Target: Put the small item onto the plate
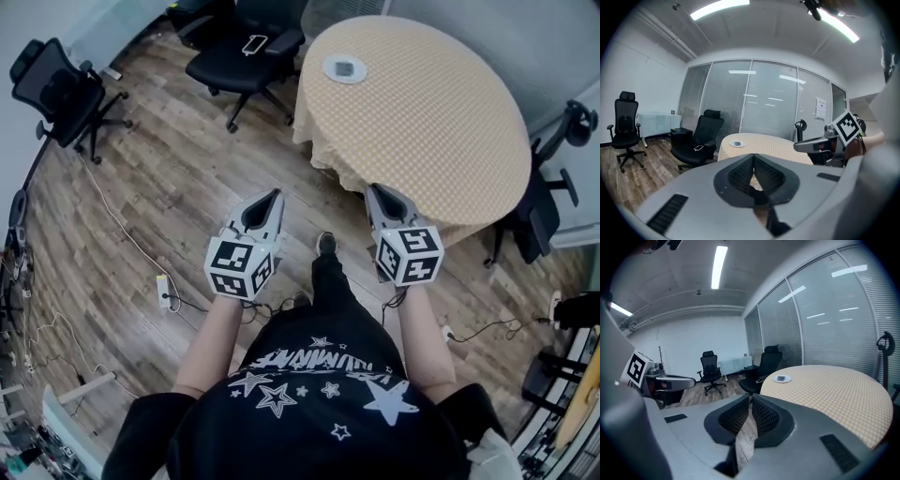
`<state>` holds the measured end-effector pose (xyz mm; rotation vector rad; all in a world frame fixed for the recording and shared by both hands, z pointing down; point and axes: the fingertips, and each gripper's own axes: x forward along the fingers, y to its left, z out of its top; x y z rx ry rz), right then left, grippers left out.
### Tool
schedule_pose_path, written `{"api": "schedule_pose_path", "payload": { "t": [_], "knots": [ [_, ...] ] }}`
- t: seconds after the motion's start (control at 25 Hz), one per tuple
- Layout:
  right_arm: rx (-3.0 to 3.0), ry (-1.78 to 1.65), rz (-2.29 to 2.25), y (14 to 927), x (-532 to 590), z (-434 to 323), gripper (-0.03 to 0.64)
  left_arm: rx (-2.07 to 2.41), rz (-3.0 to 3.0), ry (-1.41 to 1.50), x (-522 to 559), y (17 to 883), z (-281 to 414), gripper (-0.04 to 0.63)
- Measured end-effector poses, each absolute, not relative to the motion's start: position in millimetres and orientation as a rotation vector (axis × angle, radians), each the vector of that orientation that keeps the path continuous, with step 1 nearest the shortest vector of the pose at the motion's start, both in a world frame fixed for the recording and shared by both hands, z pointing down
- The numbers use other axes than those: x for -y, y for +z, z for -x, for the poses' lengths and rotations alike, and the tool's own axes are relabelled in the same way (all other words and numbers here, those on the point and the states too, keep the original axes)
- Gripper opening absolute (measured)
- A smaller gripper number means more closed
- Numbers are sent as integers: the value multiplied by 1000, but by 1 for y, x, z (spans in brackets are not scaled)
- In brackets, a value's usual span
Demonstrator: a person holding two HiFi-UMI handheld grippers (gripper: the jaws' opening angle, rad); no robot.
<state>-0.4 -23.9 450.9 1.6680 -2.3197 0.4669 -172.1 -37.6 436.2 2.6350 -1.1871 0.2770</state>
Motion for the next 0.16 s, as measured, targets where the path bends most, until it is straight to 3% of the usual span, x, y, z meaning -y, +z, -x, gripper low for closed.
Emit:
{"api": "schedule_pose_path", "payload": {
  "t": [0.16],
  "knots": [
    [2307, 481, -1678, 457, 8, 5, 41, 1180, -2648, 288, 27, 440, 176, 8]
  ]
}}
